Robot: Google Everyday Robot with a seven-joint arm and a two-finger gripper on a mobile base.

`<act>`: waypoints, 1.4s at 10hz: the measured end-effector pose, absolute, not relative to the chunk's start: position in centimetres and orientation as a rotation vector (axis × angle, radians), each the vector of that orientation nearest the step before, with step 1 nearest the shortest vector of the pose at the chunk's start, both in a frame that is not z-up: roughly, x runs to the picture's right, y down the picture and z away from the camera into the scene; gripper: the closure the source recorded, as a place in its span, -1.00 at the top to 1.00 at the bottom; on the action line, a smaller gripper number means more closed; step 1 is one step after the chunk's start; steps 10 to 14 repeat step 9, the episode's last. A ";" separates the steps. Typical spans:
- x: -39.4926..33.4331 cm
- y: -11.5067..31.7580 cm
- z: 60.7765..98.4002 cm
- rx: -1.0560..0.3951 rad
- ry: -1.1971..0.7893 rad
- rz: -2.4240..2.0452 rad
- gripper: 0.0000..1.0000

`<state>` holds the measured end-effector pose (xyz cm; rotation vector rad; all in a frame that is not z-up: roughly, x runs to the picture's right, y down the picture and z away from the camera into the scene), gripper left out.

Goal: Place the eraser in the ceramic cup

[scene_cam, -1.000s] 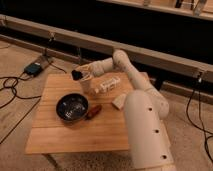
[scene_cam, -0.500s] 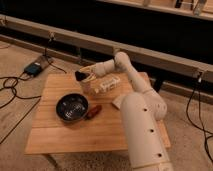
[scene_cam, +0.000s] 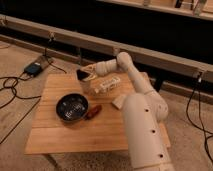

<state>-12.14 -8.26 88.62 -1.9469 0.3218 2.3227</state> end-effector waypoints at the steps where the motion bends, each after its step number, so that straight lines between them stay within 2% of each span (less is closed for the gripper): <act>1: -12.2 -8.3 88.5 -1.958 0.316 2.317 0.52; 14: -12.2 -7.9 88.1 -1.997 0.307 2.292 0.52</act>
